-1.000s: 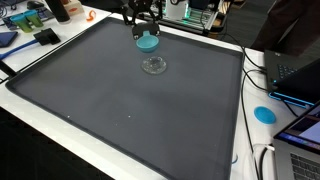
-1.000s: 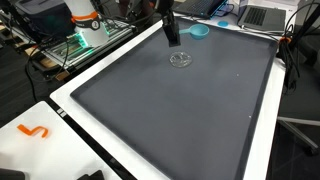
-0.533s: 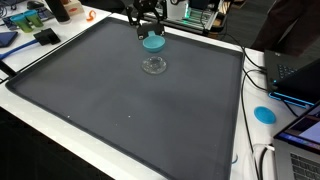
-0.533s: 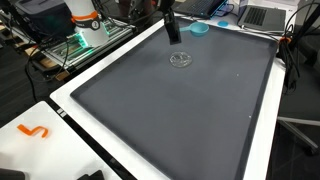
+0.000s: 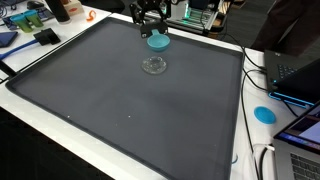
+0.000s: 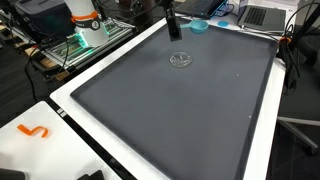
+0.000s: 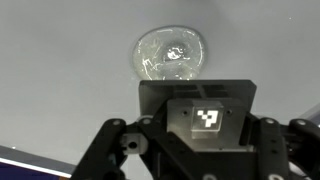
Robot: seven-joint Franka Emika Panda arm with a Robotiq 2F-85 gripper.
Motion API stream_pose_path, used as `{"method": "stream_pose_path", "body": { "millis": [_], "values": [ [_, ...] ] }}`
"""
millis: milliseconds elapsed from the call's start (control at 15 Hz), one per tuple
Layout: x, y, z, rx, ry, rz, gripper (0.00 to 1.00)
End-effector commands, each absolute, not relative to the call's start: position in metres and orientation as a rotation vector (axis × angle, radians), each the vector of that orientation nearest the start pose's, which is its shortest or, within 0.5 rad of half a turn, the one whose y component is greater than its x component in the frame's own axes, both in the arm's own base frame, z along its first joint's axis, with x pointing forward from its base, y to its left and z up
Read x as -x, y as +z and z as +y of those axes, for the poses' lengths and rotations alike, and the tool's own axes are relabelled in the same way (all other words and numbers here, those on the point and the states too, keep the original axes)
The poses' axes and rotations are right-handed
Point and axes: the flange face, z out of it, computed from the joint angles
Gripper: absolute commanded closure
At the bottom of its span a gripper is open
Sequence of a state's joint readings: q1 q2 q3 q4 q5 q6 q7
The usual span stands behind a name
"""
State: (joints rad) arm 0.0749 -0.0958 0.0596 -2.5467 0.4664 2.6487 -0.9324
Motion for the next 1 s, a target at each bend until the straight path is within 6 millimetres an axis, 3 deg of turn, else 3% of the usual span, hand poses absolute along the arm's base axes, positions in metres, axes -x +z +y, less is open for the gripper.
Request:
{"method": "stream_pose_path", "body": {
  "millis": [0, 933],
  "values": [
    [-0.454, 0.333, 0.06, 2.826, -0.407, -0.991, 0.69],
    [-0.454, 0.365, 0.106, 2.934, -0.237, -1.041, 0.69]
  ]
}}
